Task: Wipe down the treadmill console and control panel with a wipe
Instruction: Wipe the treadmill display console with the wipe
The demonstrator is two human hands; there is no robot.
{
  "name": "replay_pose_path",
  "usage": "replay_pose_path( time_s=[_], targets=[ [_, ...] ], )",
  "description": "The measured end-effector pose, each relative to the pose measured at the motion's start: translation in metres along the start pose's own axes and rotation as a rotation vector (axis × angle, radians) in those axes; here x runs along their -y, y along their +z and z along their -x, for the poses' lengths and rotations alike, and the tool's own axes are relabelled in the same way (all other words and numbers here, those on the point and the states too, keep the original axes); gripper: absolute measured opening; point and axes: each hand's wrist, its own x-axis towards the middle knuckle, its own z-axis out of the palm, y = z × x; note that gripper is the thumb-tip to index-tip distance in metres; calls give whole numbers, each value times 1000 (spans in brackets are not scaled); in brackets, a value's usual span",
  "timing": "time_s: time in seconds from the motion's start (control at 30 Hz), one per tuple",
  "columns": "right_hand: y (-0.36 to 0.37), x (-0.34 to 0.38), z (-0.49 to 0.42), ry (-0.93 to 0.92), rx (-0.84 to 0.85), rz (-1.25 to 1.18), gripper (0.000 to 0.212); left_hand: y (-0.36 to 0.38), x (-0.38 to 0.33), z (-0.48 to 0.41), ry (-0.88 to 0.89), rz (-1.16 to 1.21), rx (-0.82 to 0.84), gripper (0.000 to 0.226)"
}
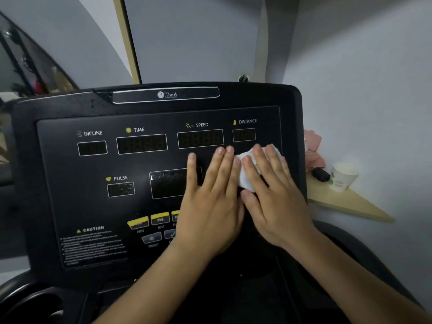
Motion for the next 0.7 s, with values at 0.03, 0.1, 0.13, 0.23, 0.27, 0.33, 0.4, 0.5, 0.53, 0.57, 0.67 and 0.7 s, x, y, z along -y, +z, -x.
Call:
replay_pose_path(
  time_s=[0.03, 0.1, 0.13, 0.23, 0.27, 0.33, 0.4, 0.5, 0.53, 0.57, 0.67, 0.7],
  targets=[
    [1, 4, -1, 16, 4, 1, 60, -1, 0, 1, 7, -5, -3, 63],
    [4, 10, 3, 39, 22, 32, 62, 3, -4, 15, 64, 5, -4, 64],
    [5, 12, 4, 43, 29, 52, 62, 5, -5, 23, 97, 20, 8, 64],
    [4, 14, 2, 44, 56, 74, 67, 12, 6, 33, 149, 12, 47, 64],
    [2, 13, 3, 32, 71, 60, 67, 12, 12, 34, 155, -2, 57, 63],
    [2, 11, 15, -24, 88, -3, 66, 8, 21, 36, 157, -3, 54, 61],
    [8, 11, 37, -106, 103, -29, 65, 5, 26, 46, 135, 22, 39, 57],
    [17, 18, 55, -127, 95, -21, 61, 1, 30, 61, 113, 62, 19, 45],
    [18, 22, 50, -116, 82, -26, 60, 0, 30, 61, 99, 73, 14, 45],
    [16, 27, 40, -110, 72, -30, 59, -1, 30, 57, 81, 83, 12, 48],
    [8, 39, 1, -96, 42, -15, 58, -6, 32, 35, 0, 83, -6, 56],
    [6, 41, -6, -88, 38, -5, 57, -6, 35, 31, -26, 79, -13, 56]
  ],
)
